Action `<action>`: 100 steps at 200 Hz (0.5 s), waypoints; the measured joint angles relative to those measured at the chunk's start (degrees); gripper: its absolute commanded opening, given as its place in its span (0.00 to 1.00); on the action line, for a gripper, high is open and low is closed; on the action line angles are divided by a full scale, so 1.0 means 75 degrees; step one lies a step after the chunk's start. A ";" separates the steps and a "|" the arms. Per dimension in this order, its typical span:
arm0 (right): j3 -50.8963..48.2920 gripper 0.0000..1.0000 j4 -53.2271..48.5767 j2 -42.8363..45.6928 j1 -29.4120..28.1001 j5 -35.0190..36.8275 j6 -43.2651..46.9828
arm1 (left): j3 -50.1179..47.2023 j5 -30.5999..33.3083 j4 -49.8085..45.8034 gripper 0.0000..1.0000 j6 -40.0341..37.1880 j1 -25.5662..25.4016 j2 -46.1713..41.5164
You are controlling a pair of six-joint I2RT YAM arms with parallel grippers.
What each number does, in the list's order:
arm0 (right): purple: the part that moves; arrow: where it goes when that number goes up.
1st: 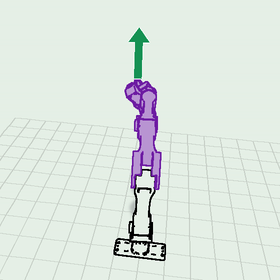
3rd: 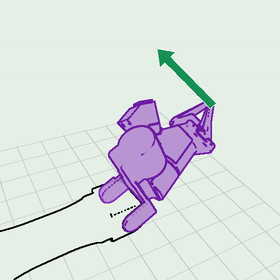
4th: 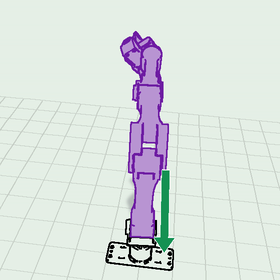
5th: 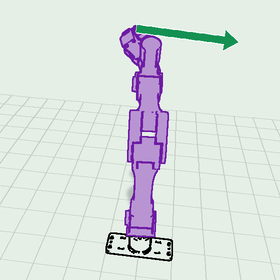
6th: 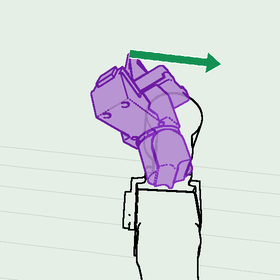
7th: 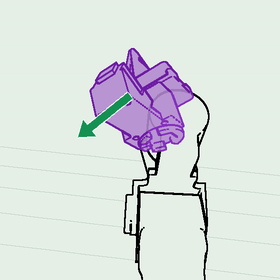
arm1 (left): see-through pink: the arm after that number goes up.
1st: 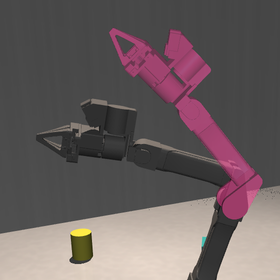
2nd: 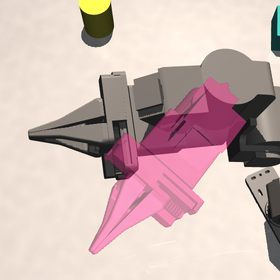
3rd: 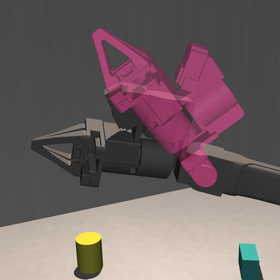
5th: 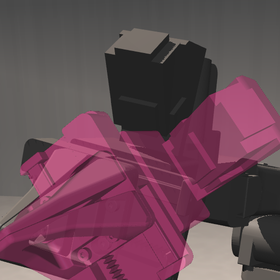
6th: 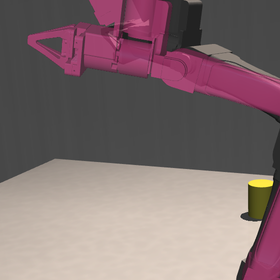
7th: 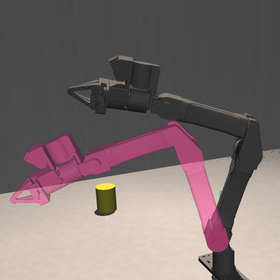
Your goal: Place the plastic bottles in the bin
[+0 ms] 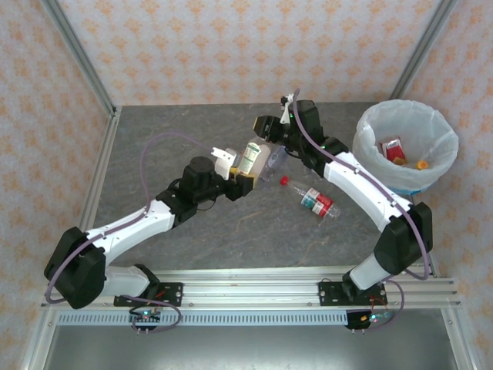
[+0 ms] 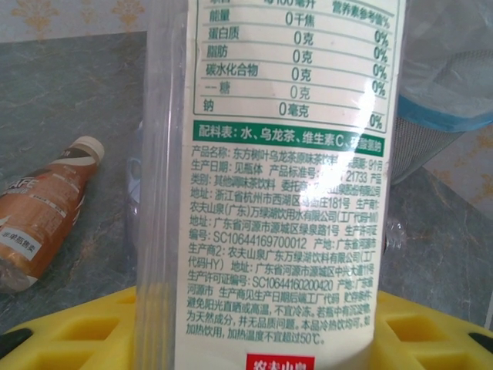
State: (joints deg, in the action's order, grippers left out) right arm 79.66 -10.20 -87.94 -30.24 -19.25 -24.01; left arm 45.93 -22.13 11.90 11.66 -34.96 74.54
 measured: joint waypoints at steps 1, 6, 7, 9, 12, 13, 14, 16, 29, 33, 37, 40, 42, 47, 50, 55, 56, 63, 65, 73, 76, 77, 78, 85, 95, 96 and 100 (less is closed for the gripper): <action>-0.0003 0.22 0.0000 0.0006 0.0003 0.0003 0.0003 | 0.0006 0.0000 -0.0009 0.37 0.0000 -0.0003 0.0006; -0.0023 0.19 0.0012 0.0029 0.0017 0.0009 0.0003 | 0.0052 0.0006 -0.0032 0.45 0.0006 -0.0029 0.0047; -0.0026 0.19 0.0015 0.0035 0.0023 0.0009 0.0006 | 0.0061 0.0006 -0.0038 0.47 0.0006 -0.0032 0.0052; -0.0038 0.18 0.0020 0.0050 0.0026 0.0009 0.0012 | 0.0082 0.0015 -0.0050 0.51 0.0012 -0.0038 0.0067; -0.0055 0.17 0.0026 0.0067 0.0035 0.0015 0.0017 | 0.0105 0.0023 -0.0070 0.56 0.0026 -0.0041 0.0085; -0.0067 0.16 0.0026 0.0082 0.0038 0.0017 0.0023 | 0.0117 0.0020 -0.0076 0.58 0.0029 -0.0044 0.0087; -0.0073 0.16 0.0026 0.0087 0.0038 0.0020 0.0026 | 0.0117 0.0020 -0.0076 0.59 0.0029 -0.0044 0.0087; -0.0085 0.15 0.0026 0.0096 0.0041 0.0032 0.0023 | 0.0131 0.0023 -0.0090 0.62 0.0029 -0.0058 0.0099; -0.0172 0.12 0.0082 0.0207 0.0050 0.0029 0.0070 | 0.0157 0.0067 -0.0117 0.83 0.0052 -0.0099 0.0105; -0.0195 0.12 0.0108 0.0230 0.0050 0.0029 0.0119 | 0.0157 0.0128 -0.0122 0.89 0.0087 -0.0128 0.0105; -0.0221 0.11 0.0108 0.0268 0.0029 0.0032 0.0172 | 0.0160 0.0204 -0.0128 0.93 0.0111 -0.0140 0.0105; -0.0248 0.10 0.0114 0.0300 0.0020 0.0038 0.0210 | 0.0160 0.0242 -0.0134 0.94 0.0093 -0.0143 0.0105; -0.0262 0.10 0.0114 0.0321 0.0015 0.0050 0.0227 | 0.0160 0.0289 -0.0137 0.95 0.0160 -0.0140 0.0105; -0.0300 0.10 0.0119 0.0373 0.0000 0.0093 0.0277 | 0.0160 0.0391 -0.0143 0.95 0.0149 -0.0140 0.0105; -0.0321 0.09 0.0131 0.0402 -0.0006 0.0128 0.0297 | 0.0160 0.0449 -0.0149 0.96 0.0221 -0.0137 0.0102; -0.0370 0.08 0.0169 0.0466 -0.0017 0.0207 0.0347 | 0.0157 0.0589 -0.0152 0.97 0.0248 -0.0140 0.0099; -0.0385 0.08 0.0178 0.0490 -0.0017 0.0233 0.0361 | 0.0157 0.0600 -0.0152 0.97 0.0248 -0.0140 0.0099; -0.0460 0.07 0.0242 0.0600 -0.0023 0.0358 0.0423 | 0.0140 0.0764 -0.0125 1.00 0.0283 -0.0154 0.0085; -0.0481 0.07 0.0262 0.0624 -0.0029 0.0393 0.0431 | 0.0125 0.0813 -0.0102 1.00 0.0294 -0.0163 0.0076; -0.0574 0.07 0.0332 0.0755 -0.0052 0.0522 0.0466 | 0.0041 0.0991 0.0003 1.00 0.0364 -0.0192 0.0015; -0.0603 0.07 0.0353 0.0793 -0.0064 0.0551 0.0478 | -0.0015 0.1067 0.0044 1.00 0.0414 -0.0201 -0.0029; -0.0624 0.06 0.0367 0.0819 -0.0070 0.0580 0.0487 | -0.0041 0.1090 0.0061 1.00 0.0423 -0.0210 -0.0052; -0.0641 0.06 0.0370 0.0857 -0.0070 0.0600 0.0498 | -0.0073 0.1125 0.0087 1.00 0.0431 -0.0213 -0.0076; -0.0714 0.06 0.0425 0.0965 -0.0117 0.0659 0.0525 | -0.0207 0.1271 0.0216 1.00 0.0478 -0.0242 -0.0189; -0.0831 0.06 0.0545 0.1128 -0.0172 0.0758 0.0600 | -0.0417 0.1495 0.0396 1.00 0.0545 -0.0291 -0.0367; -0.0839 0.06 0.0554 0.1151 -0.0175 0.0764 0.0612 | -0.0458 0.1542 0.0423 1.00 0.0565 -0.0291 -0.0408; -0.0868 0.06 0.0574 0.1221 -0.0187 0.0801 0.0638 | -0.0522 0.1626 0.0466 1.00 0.0600 -0.0303 -0.0475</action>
State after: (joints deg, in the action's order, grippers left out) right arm 73.14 -5.89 -78.78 -31.64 -13.23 -19.22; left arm 42.02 -9.93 15.40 16.16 -37.23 70.98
